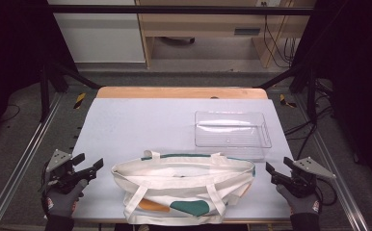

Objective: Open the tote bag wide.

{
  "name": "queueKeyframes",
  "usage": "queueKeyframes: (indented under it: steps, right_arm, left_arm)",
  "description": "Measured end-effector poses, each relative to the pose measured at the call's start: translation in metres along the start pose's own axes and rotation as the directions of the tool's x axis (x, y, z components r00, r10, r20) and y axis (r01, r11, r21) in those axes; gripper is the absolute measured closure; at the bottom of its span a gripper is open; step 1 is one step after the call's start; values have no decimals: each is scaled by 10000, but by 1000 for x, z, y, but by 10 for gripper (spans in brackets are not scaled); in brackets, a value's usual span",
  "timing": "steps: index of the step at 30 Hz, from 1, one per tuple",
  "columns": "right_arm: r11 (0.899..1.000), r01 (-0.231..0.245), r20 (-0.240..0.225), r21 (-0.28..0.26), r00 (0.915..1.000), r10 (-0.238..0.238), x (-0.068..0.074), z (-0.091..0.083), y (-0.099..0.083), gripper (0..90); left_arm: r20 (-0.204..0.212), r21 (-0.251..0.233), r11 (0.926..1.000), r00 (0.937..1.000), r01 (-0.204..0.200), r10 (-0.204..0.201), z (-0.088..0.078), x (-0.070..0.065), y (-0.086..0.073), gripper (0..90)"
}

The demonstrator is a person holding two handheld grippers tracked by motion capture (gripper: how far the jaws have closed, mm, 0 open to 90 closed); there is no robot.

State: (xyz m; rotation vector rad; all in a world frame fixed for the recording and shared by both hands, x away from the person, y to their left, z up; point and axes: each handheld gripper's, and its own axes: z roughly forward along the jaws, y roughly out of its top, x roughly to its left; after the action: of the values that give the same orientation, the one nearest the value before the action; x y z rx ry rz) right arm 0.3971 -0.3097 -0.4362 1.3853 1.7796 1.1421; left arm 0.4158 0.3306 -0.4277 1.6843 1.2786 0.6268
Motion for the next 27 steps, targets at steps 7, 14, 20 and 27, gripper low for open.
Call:
queueKeyframes:
  steps: [7, 14, 20, 27]
  right_arm:
    - [10000, 71, -170, -52, 9998, -72, 4, -5, 5, 364]
    - [9991, 155, -291, -400, 9994, -167, 7, -10, 16, 396]
    - [9974, 268, -700, -674, 9971, -315, 14, -20, 31, 443]
    - [9905, 473, -1489, -1291, 9866, -665, 33, -39, 59, 489]
  left_arm:
    - [95, -155, 9999, 10000, 1, 1, -3, -4, 7, 231]
    - [296, -496, 9987, 9995, -94, 109, -9, -13, 20, 258]
    - [704, -871, 9961, 9973, -159, 220, -18, -23, 32, 321]
    - [1054, -940, 9939, 9922, -569, 668, -24, -45, 45, 365]
